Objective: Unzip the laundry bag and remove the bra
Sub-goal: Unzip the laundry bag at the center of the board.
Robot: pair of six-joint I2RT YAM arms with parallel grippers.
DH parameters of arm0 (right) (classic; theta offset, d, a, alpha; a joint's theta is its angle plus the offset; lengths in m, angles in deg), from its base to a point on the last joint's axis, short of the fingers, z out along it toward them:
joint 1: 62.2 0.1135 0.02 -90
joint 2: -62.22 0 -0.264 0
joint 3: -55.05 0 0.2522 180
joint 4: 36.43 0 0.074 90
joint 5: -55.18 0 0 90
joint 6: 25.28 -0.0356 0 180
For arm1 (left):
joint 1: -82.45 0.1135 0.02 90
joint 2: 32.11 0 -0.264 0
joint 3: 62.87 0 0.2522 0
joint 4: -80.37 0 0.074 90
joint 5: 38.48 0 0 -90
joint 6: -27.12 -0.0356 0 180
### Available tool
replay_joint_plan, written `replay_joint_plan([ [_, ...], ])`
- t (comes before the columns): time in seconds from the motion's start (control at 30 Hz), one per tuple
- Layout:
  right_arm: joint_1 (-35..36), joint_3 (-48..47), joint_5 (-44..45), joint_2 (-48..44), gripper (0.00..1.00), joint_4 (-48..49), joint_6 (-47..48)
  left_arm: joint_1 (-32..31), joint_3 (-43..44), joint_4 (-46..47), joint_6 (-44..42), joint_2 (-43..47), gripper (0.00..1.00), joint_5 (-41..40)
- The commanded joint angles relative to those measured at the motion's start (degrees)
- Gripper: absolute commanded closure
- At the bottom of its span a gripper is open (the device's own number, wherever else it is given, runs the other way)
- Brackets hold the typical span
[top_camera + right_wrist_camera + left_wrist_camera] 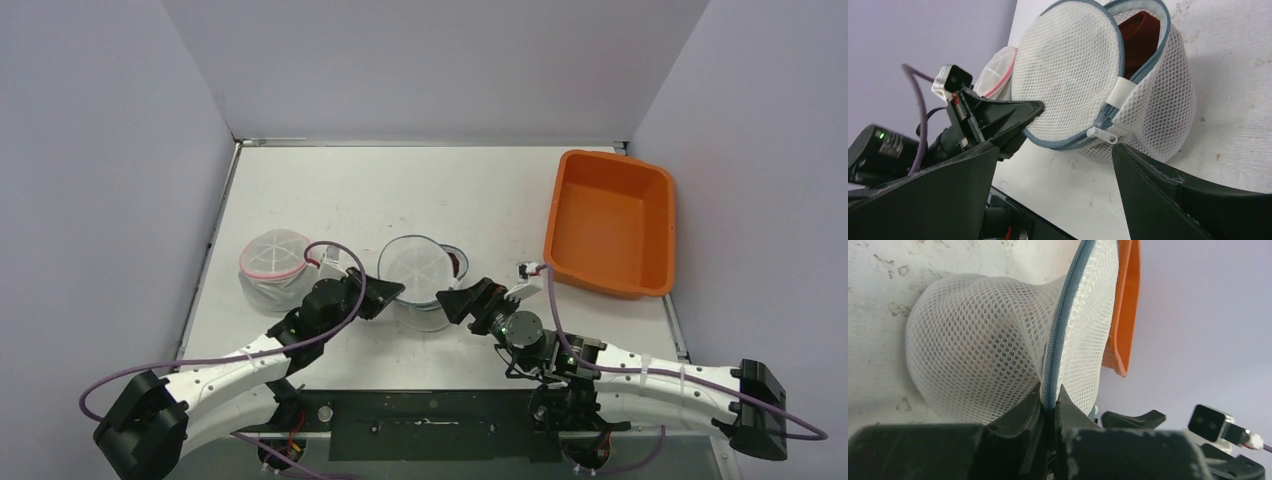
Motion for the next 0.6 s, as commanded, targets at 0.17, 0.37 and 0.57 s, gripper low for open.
replay_joint_plan([
  [0.17, -4.3, -2.7, 0.0, 11.9, 0.15, 6.7, -12.3, -8.1, -1.3, 7.9, 0.1, 4.3, 1.00, -17.5],
  [0.37, -6.0, -2.9, -1.7, 16.9, 0.19, 9.7, -12.3, -9.0, -1.8, 8.1, -0.5, 3.7, 1.00, -17.2],
  [0.57, -7.8, -4.5, -5.3, 20.5, 0.22, 12.7, -10.1, -9.1, -1.0, 5.4, -2.6, 4.5, 1.00, -17.8],
])
